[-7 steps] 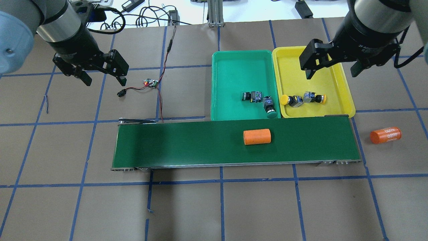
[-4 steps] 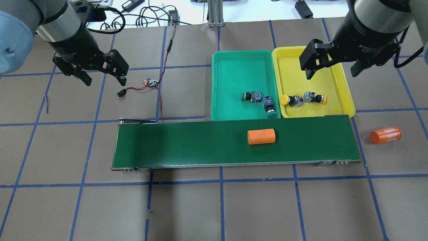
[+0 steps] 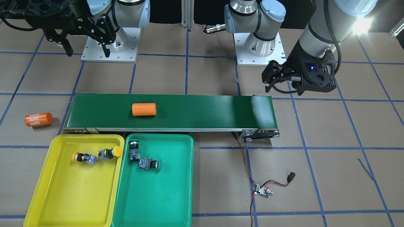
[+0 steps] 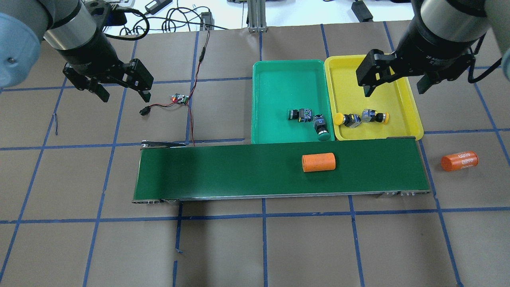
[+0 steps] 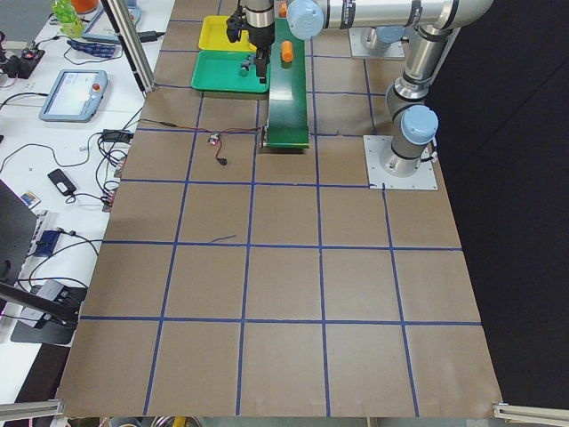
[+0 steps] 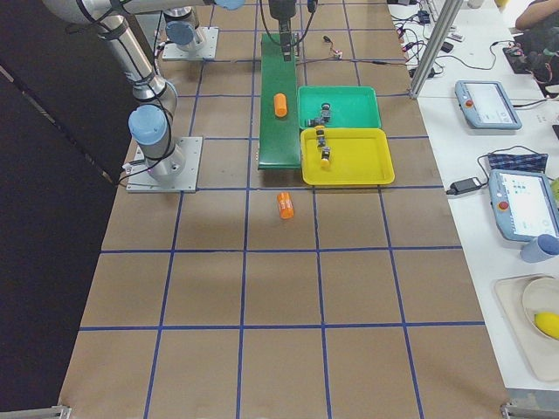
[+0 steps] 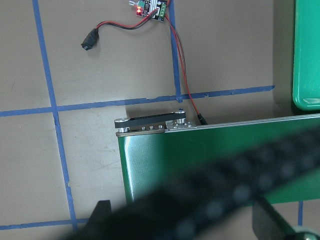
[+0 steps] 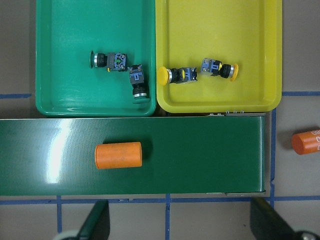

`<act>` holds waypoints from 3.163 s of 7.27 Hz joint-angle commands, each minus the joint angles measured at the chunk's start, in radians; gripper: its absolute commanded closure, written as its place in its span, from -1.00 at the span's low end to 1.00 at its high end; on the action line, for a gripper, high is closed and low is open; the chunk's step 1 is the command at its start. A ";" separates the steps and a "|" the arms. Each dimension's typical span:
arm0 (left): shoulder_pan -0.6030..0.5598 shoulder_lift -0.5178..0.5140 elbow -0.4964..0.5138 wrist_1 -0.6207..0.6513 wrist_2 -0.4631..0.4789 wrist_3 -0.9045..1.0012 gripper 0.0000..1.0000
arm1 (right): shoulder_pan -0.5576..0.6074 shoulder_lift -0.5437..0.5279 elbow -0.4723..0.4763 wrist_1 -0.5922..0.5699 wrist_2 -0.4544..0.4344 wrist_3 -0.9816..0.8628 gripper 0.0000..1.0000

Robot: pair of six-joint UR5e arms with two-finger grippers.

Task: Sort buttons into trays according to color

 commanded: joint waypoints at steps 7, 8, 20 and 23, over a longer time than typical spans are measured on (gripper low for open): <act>0.000 0.000 -0.002 0.000 0.002 0.001 -1.00 | 0.006 0.001 0.028 -0.008 0.018 0.010 -1.00; 0.000 0.000 0.002 0.000 0.002 0.001 -1.00 | 0.006 0.001 0.028 -0.007 0.018 0.010 -1.00; 0.000 0.003 -0.002 0.000 0.005 0.003 -1.00 | 0.005 0.004 0.035 -0.007 0.005 0.013 -1.00; 0.002 0.003 0.000 0.000 0.005 0.003 -1.00 | 0.002 0.008 0.032 -0.058 0.007 0.018 -1.00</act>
